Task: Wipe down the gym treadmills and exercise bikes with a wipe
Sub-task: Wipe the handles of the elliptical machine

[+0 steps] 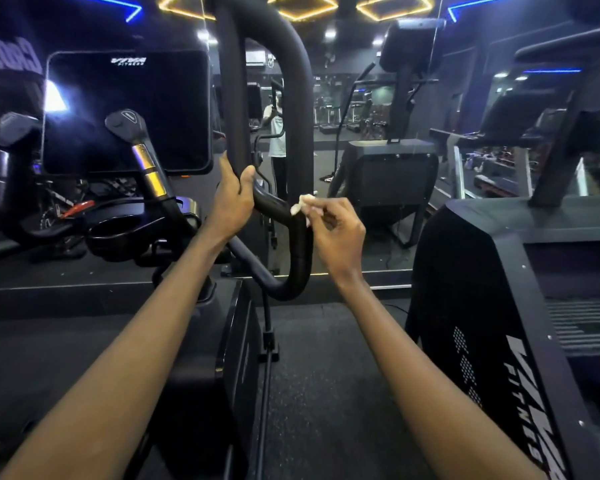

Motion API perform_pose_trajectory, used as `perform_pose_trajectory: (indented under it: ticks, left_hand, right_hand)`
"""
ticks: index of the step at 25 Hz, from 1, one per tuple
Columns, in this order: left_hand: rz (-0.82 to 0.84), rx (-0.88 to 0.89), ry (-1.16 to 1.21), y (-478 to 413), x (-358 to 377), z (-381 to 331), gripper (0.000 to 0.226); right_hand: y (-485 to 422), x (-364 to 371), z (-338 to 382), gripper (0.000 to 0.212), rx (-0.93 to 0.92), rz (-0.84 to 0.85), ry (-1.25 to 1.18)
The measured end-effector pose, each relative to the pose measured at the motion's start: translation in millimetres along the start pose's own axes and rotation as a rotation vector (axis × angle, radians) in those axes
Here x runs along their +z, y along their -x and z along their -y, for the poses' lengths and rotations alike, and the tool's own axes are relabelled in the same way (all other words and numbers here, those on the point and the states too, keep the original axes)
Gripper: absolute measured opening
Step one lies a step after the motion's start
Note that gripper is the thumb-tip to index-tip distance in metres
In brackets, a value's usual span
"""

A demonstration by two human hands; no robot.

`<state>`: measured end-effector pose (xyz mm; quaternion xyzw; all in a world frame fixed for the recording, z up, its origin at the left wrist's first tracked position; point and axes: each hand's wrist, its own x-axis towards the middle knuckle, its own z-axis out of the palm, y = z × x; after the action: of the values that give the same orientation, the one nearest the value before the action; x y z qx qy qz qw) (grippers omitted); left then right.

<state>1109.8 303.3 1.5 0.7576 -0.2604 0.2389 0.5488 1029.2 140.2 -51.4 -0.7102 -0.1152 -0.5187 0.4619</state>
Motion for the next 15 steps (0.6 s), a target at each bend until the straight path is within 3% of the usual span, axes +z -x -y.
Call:
perform_pose_trajectory:
  ticks: [7, 15]
  left_hand:
    - [-0.098, -0.032, -0.006, -4.4, 9.4, 11.2, 0.048]
    - [-0.256, -0.062, -0.057, -2.1, 25.4, 4.3, 0.044]
  right_hand:
    - [28.8, -3.8, -19.9, 0.023, -0.118, 0.017, 0.004]
    - [-60.7, 0.5, -17.4, 0.018, -0.19, 0.0, -0.168]
